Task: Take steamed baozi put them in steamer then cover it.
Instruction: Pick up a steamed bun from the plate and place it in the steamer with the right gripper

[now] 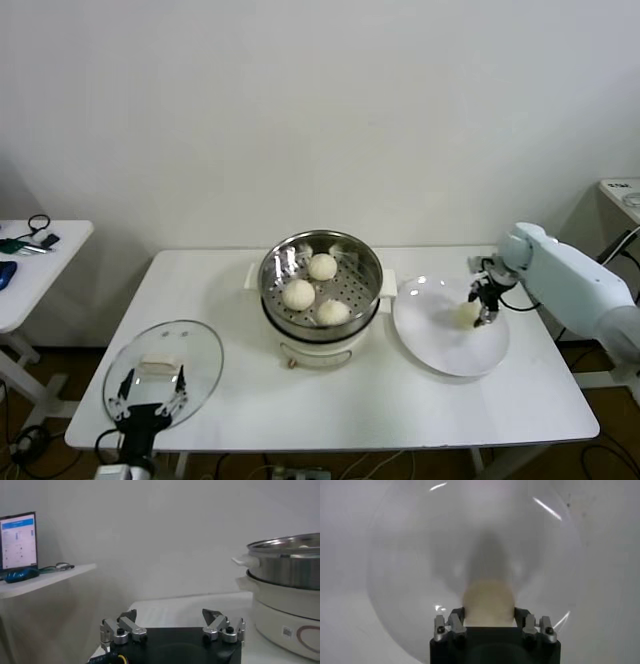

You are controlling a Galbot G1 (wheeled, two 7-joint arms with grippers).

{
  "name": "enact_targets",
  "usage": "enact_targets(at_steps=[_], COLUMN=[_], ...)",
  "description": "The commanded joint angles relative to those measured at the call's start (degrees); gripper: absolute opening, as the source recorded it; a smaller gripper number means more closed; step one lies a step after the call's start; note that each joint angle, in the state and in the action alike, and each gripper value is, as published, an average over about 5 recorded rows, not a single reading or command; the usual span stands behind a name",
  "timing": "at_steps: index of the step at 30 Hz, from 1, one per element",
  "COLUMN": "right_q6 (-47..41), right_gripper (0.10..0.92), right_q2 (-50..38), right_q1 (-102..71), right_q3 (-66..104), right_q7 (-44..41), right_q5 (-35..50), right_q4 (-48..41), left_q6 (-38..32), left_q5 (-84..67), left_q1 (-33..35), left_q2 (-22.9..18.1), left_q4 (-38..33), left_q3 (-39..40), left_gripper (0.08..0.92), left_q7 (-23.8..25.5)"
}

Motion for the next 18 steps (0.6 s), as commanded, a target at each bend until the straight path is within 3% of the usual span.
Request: enact_targets(at_steps=[1, 11, 18], right_q6=[-3.2, -7.9, -11.0], right_gripper=[0.653, 0.655, 0.661], right_q2=[-0.6, 4.8, 9.8], right_q1=[13.8, 34.8, 40.6], right_q3=[-13.1, -32.0, -37.4], right_q7=[0.6, 1.6, 4.1], right_q5=[15.3, 36.3, 45.1], right_q4=[4.7, 10.4, 15.7], left_q6=[-0.1, -0.3, -0.4], left_q5=[0.0, 0.0, 0.3], left_q1=[-0.1, -0.2, -0.2], left_q2=[-0.1, 0.3, 1.0], left_q4=[-0.2, -0.9, -1.6], left_q3=[0.3, 1.8, 3.4], left_gripper=[0.823, 0.823, 0.823], left_q7=[0.1, 0.2, 0.4])
